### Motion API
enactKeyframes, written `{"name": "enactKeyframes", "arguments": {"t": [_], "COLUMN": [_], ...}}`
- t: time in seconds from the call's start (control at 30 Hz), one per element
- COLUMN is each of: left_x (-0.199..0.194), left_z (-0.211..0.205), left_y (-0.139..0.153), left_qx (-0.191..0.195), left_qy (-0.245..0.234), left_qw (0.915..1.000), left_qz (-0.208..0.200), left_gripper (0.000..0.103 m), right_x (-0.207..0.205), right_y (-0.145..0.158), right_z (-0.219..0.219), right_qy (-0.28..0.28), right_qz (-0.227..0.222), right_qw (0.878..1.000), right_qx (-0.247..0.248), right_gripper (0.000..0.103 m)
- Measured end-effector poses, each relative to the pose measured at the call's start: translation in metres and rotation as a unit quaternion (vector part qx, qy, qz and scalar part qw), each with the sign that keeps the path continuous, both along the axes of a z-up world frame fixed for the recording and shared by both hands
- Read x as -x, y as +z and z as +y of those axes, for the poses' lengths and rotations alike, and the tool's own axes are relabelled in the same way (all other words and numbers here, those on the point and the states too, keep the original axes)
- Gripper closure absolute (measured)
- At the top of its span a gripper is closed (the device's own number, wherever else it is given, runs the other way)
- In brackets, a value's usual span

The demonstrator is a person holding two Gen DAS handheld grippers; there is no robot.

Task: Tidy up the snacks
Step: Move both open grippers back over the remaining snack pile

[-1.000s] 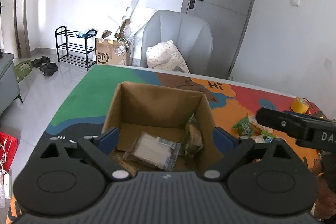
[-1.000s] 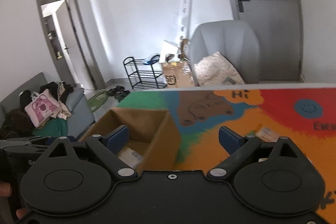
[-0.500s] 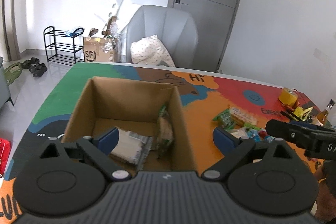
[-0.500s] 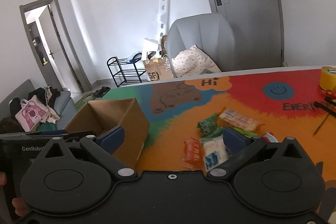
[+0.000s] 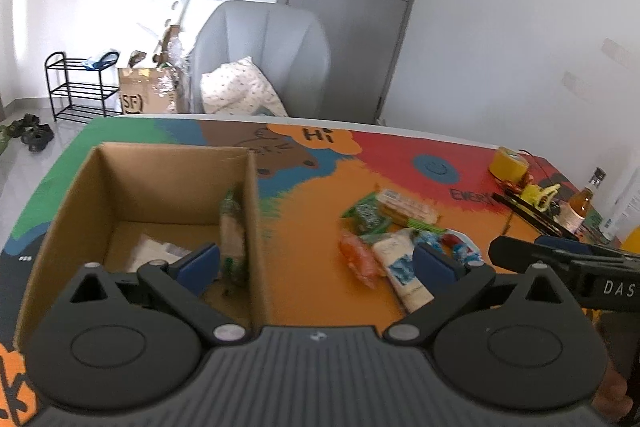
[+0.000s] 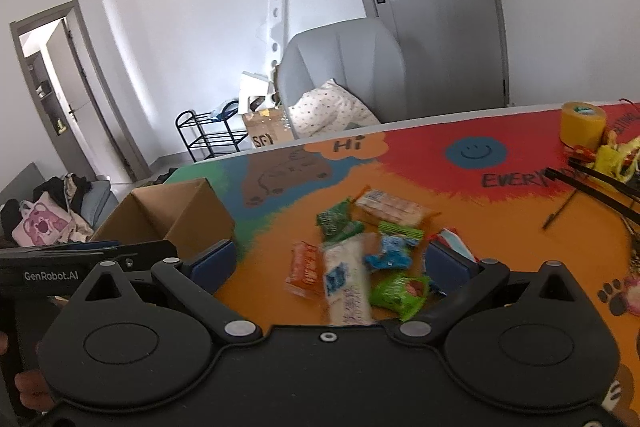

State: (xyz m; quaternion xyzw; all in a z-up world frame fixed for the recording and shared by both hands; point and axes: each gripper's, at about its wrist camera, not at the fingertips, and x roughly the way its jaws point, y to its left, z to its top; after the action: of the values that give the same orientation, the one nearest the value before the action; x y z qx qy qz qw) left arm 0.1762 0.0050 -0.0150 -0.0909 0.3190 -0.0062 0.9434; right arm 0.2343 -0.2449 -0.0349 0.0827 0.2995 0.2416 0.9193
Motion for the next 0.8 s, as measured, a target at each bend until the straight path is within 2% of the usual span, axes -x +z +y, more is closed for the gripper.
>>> {"name": "enactKeyframes", "arguments": {"t": [0.37,0.6,0.77,0.8], "left_x": [-0.010,-0.017,-0.021,-0.022], "left_z": [-0.031,-0.046,-0.054,-0.055], "left_y": [-0.009,-0.019,-0.027,-0.029], "left_qx": [0.007,0.004,0.011,0.013], "left_qy": [-0.044,-0.052,-0.060,-0.060], "left_qw": [0.9989,0.9981,0.9974,0.9974], "left_qz": [0.015,0.033,0.038,0.037], "left_gripper": [0.001,0.001,0.004,0.007], "right_x": [0.000,-0.001,-0.004,-0.005], "right_y": [-0.008,-0.020,-0.030,-0.032], "right_z": [-0.033,-0.049,-0.053,-0.054], "right_qy": [-0.023,-0.032,-0.037,-0.038], "right_qz": [0.010,0.025,0.029,0.031], "right_qw": [1.000,0.999,0.999,0.999], "right_qx": [0.004,0.004,0.006,0.005], "right_gripper": [0.000,0.000,0.000,0.001]}}
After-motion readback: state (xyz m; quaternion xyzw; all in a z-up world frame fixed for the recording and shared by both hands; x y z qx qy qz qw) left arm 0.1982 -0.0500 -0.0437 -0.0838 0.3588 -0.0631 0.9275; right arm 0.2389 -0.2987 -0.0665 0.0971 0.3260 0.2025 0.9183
